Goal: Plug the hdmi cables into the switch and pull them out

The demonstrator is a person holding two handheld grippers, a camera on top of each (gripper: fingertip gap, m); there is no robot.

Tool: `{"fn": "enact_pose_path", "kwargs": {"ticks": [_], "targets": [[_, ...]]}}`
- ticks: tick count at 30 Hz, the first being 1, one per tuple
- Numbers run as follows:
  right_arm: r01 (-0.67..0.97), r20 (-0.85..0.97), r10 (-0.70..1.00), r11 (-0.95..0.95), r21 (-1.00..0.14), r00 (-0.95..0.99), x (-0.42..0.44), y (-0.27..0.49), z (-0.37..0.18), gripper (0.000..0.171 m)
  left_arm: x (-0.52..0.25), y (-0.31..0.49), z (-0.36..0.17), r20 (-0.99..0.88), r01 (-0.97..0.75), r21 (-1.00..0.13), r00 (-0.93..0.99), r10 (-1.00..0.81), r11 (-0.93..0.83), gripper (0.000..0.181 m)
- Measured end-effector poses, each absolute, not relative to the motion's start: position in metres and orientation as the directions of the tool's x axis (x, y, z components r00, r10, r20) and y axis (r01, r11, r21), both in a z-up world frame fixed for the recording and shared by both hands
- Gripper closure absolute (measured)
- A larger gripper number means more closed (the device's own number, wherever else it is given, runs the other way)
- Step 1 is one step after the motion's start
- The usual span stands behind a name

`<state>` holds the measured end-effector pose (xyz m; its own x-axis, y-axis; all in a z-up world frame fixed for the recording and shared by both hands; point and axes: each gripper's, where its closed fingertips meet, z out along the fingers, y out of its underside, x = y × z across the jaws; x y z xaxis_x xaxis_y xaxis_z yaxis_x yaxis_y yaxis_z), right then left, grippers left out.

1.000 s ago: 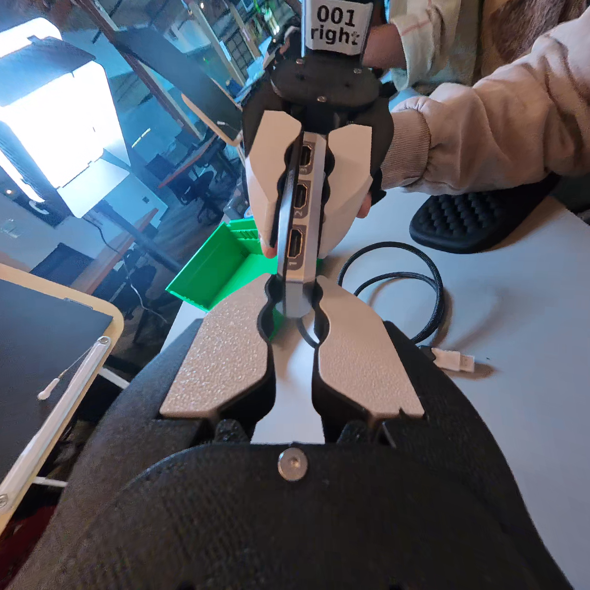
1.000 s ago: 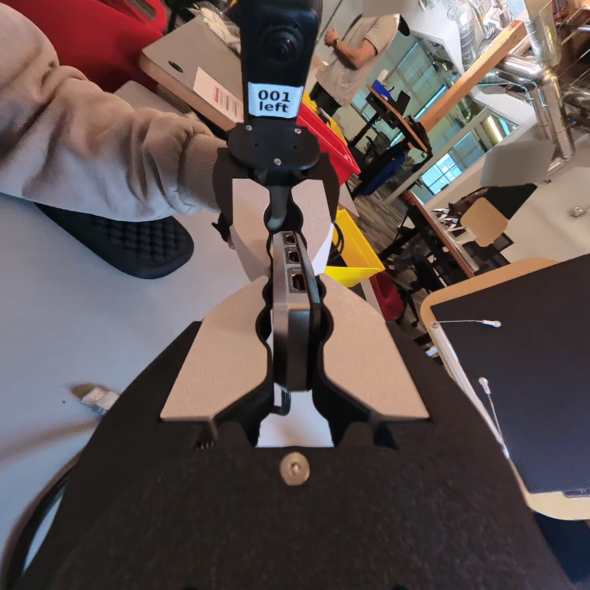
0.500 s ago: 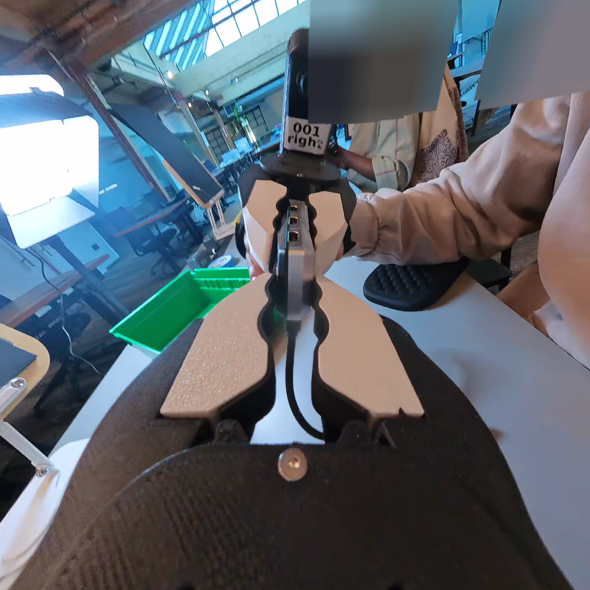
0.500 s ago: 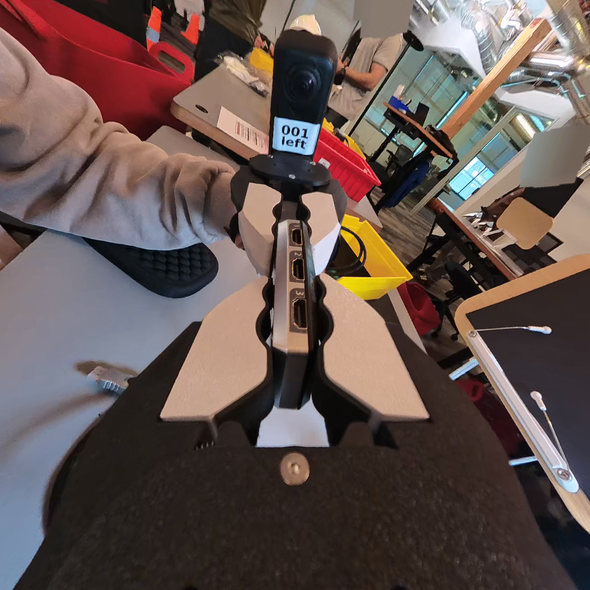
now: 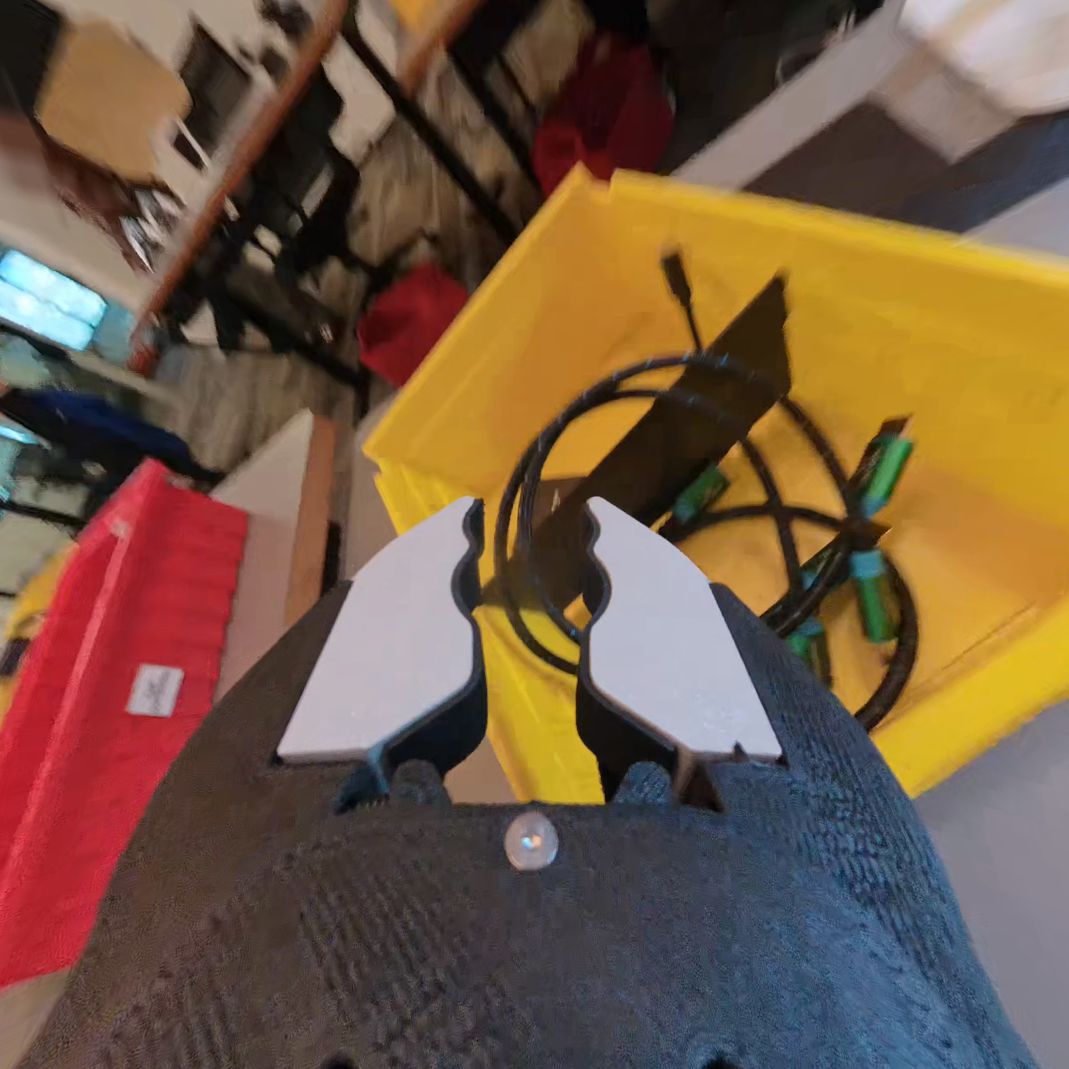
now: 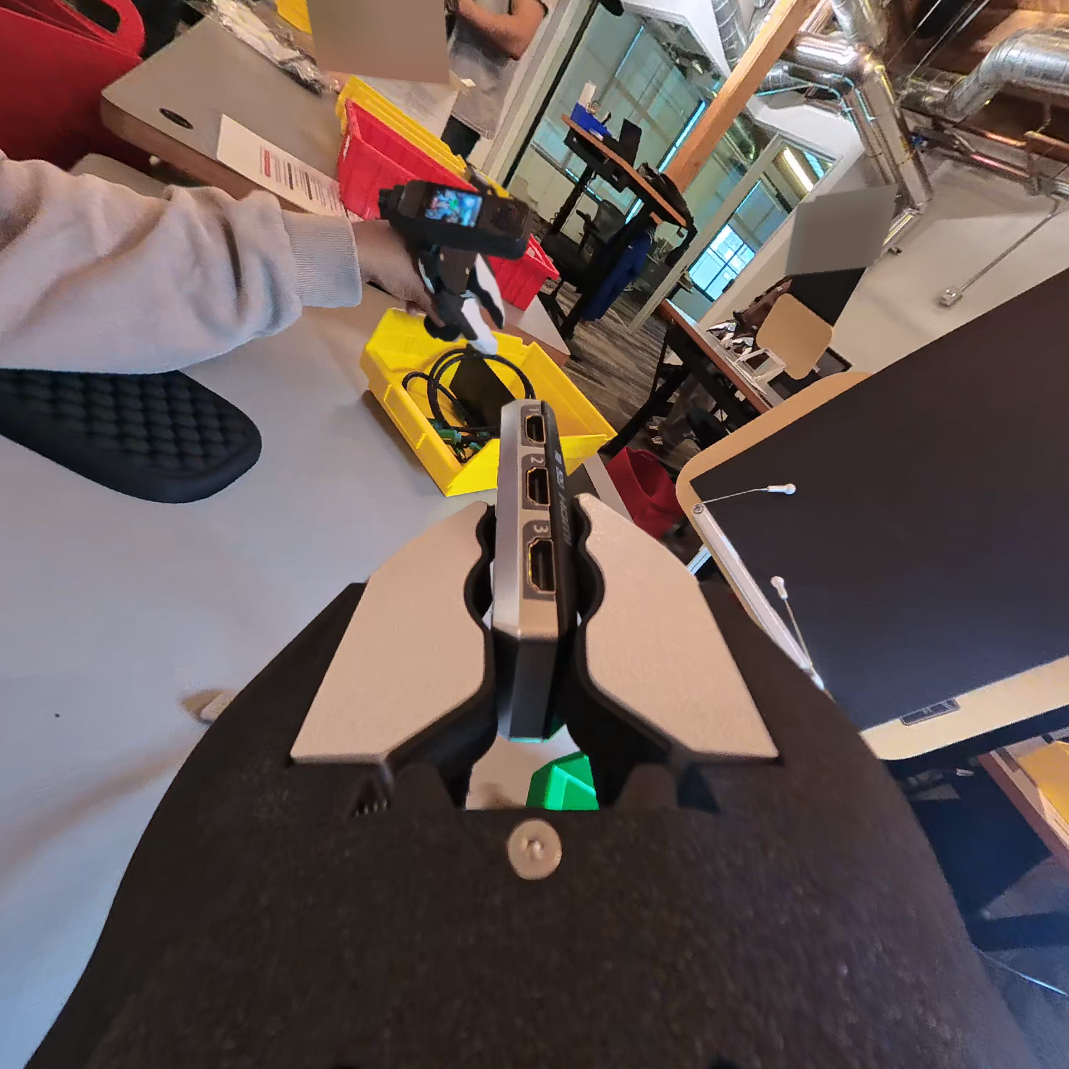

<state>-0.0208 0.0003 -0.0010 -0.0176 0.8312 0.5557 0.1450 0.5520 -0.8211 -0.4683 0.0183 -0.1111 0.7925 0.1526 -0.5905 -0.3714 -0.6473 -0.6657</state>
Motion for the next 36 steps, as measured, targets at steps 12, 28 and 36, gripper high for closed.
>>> {"fn": "enact_pose_path", "kwargs": {"ticks": [12, 28, 36], "targets": [[0.161, 0.515, 0.857, 0.511, -0.844, -0.023, -0.030, 0.010, -0.015, 0.147, -0.509, 0.015, -0.156, -0.635, -0.352, -0.497, 0.770, 0.056, -0.793, 0.181], [0.174, 0.507, 0.862, 0.503, -0.847, -0.022, -0.038, 0.012, -0.022, 0.147, -0.518, 0.034, -0.155, -0.692, -0.426, -0.443, 0.722, 0.000, -0.789, 0.166], [0.177, 0.497, 0.867, 0.492, -0.852, -0.017, -0.036, 0.017, -0.025, 0.147, -0.502, 0.033, -0.134, -0.628, -0.421, -0.541, 0.778, 0.016, -0.728, 0.174]]}}
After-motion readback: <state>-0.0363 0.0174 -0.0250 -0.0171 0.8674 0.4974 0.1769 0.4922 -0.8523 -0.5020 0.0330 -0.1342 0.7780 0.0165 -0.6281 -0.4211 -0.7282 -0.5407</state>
